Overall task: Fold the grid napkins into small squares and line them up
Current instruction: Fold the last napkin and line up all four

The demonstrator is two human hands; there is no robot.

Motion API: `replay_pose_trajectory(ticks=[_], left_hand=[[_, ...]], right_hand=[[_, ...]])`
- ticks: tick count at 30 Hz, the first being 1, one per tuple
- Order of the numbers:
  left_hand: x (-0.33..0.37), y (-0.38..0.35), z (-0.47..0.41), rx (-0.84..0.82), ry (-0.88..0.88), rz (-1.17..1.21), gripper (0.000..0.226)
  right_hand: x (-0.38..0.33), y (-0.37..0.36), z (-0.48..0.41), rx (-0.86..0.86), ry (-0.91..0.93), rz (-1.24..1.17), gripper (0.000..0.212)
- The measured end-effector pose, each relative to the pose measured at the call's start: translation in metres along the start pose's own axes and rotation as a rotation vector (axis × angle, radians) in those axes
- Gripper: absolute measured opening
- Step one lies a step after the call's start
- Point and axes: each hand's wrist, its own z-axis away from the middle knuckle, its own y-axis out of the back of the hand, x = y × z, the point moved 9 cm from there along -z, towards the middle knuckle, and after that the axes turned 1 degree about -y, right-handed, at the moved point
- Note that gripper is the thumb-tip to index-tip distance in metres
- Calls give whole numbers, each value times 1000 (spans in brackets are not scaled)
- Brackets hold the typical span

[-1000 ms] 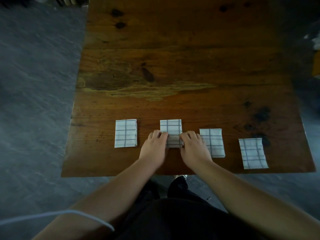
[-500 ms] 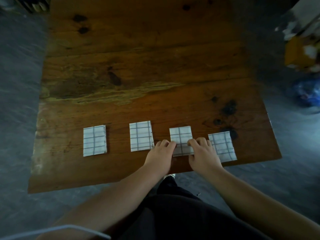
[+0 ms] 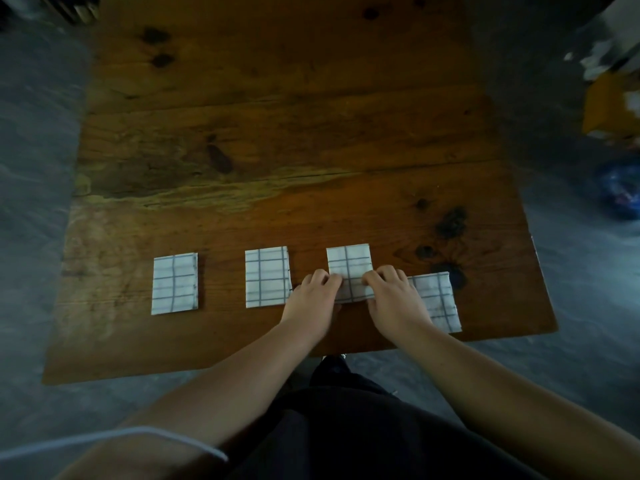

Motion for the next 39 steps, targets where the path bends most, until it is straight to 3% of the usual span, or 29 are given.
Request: replay_pose_trajectory(ticks=[12,27,31,39], left_hand=[[-2,0,-3,80,15,38,51],[-5,0,-8,56,-27,59,63],[-5,5,-2,58,-55,84,52],[36,9,10,69,-162,84,40]], right_hand=[[1,-1,-5,42,6,0,39],[-2,1,-1,45,-101,-30,46],[3,10,9,85,-148,-38,47],[33,36,40,128,-183,-43,31]])
